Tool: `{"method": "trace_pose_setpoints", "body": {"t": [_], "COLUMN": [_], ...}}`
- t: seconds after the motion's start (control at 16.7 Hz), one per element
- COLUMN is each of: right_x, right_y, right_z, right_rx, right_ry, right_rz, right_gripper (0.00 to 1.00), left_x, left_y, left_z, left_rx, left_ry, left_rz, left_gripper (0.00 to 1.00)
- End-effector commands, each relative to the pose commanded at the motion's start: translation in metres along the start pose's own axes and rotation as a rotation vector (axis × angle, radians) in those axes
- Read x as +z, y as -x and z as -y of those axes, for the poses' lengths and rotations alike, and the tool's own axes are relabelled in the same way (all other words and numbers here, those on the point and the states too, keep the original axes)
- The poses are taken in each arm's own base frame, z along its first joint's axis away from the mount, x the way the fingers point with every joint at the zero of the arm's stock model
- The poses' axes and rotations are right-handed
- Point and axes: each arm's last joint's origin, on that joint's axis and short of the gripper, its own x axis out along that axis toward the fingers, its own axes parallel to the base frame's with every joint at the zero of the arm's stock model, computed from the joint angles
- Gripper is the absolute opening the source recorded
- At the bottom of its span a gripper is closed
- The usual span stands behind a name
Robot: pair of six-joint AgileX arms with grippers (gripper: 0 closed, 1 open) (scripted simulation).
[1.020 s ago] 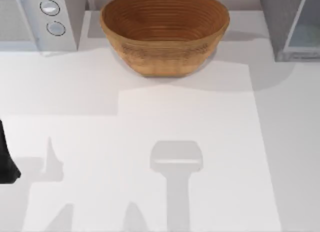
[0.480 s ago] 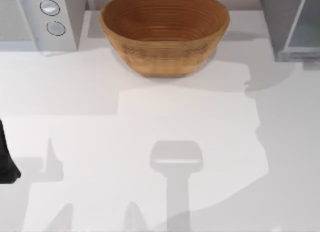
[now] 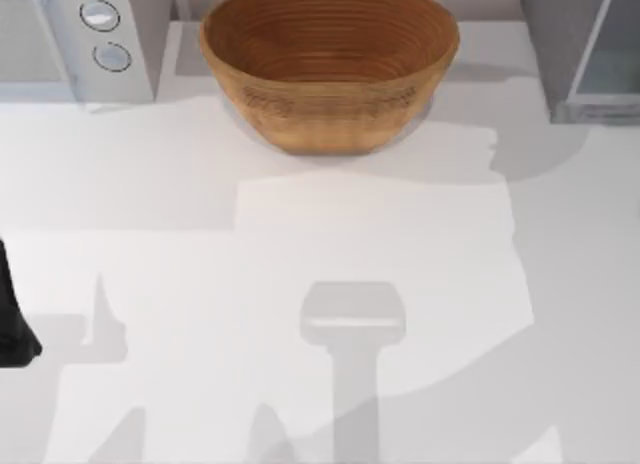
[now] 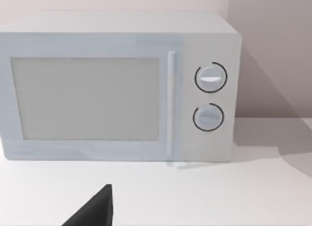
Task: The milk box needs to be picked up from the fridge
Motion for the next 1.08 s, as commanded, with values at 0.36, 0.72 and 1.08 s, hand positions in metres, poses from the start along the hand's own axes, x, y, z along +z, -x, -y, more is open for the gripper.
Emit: {"method": "trace_pose_setpoints", "body": {"t": [0.36,0.72,1.08], "right_x": [0.002,0.002,0.002], "right_y": [-0.036,-0.036,-0.036], "right_z": [-0.002,-0.002,-0.002], "right_rx": [0.0,0.0,0.0], "right_ry": [0.0,0.0,0.0], "right_rz": [0.001,0.001,0.001], "right_gripper": [1.0,0.77,0.32], "left_x": [0.0,0.0,0.0], "left_y": [0.0,0.0,0.0], "left_z": [0.0,0.0,0.0], "left_rx": [0.0,0.0,0.0], "left_ry": [0.0,0.0,0.0], "left_rz": [0.0,0.0,0.0], "left_gripper": [1.0,1.0,1.0]}}
